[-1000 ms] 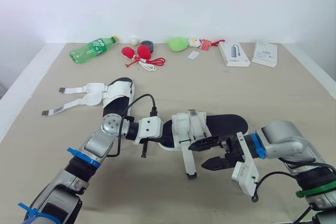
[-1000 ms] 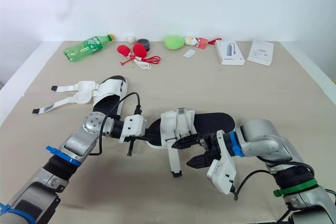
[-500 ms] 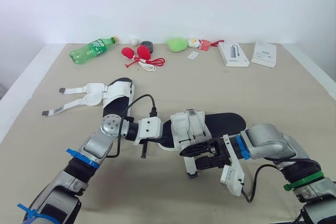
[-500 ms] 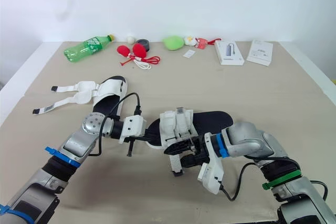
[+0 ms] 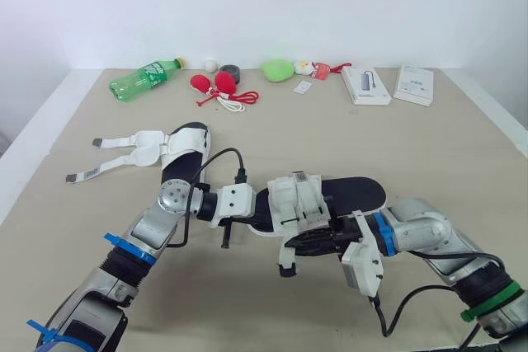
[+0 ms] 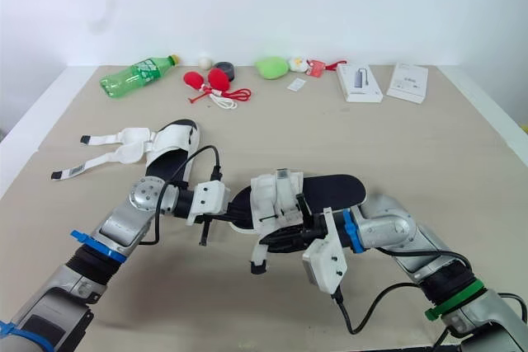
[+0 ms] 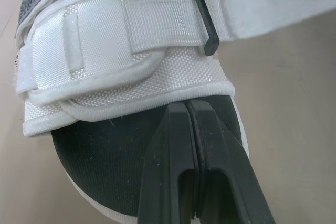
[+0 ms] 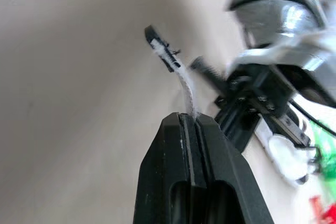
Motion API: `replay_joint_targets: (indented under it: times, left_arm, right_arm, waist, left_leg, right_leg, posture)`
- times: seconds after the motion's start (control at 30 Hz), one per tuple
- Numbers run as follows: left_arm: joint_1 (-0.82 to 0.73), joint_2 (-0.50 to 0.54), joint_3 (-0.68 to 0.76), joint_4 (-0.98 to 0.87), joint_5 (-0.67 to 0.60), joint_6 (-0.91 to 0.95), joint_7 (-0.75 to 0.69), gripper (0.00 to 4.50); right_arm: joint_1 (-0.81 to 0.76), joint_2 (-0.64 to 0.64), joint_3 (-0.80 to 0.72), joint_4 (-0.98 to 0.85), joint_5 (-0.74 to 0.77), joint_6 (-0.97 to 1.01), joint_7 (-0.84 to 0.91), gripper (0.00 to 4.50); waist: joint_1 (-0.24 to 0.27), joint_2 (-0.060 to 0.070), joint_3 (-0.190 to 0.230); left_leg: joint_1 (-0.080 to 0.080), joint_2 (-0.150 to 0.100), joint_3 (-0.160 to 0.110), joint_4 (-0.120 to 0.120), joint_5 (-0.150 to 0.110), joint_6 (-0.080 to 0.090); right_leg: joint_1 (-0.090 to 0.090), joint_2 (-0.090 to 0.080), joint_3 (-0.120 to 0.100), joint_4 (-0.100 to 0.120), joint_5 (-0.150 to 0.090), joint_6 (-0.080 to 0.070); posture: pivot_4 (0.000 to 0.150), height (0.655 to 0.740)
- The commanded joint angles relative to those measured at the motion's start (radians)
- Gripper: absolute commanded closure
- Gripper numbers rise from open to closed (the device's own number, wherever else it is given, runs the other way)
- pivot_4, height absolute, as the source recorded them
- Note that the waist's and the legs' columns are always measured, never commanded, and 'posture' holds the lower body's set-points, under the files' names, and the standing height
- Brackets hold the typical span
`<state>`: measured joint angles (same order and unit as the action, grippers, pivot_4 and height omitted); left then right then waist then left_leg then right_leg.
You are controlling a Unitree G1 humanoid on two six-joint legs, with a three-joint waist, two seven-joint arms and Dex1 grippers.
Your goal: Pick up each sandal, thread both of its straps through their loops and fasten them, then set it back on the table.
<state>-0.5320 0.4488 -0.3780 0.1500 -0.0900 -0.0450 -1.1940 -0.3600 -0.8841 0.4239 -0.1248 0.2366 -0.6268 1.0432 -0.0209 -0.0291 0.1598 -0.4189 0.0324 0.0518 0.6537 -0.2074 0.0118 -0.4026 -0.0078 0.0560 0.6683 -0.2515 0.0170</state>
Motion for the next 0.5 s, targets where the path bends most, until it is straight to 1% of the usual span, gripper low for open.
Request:
replay_joint_targets:
  times: [0.03,0.13,0.27,0.5]
  left_arm:
    - [0.002,0.001,-0.020,0.018,0.019,-0.001,-0.014,4.50]
    - [0.001,-0.003,-0.022,0.022,0.019,-0.003,-0.013,4.50]
    - [-0.002,-0.008,-0.022,0.025,0.021,-0.006,-0.011,4.50]
    - [0.001,-0.011,-0.021,0.022,0.020,-0.008,-0.007,4.50]
  right_arm:
    - [-0.006,0.025,-0.075,-0.138,0.198,0.318,-0.056,4.44]
    - [-0.012,0.040,-0.102,-0.182,0.263,0.535,-0.077,4.44]
    - [-0.045,0.077,-0.134,-0.180,0.290,0.752,-0.115,4.44]
    - [-0.132,0.143,-0.164,-0.104,0.228,0.960,-0.154,4.44]
  waist:
    - [0.000,0.000,0.000]
    - [0.001,0.000,0.000]
    - [0.001,0.000,0.000]
    - [0.000,0.000,0.000]
  left_leg:
    - [0.000,0.000,0.000,0.000,0.000,0.000]
    - [0.000,0.001,0.000,0.000,0.000,0.000]
    - [-0.001,0.000,0.000,0.000,0.000,0.000]
    - [-0.002,-0.001,0.001,0.001,0.000,0.000]
  right_leg:
    - [0.000,0.000,0.000,0.000,0.000,0.000]
    - [0.000,0.000,-0.001,0.000,0.000,0.000]
    - [0.000,0.001,-0.003,0.000,0.000,0.000]
    - [-0.002,0.002,-0.003,0.000,0.000,0.004]
  posture:
    - [0.150,0.7400]
    - [0.150,0.7400]
    - [0.150,0.7400]
    - [0.150,0.7400]
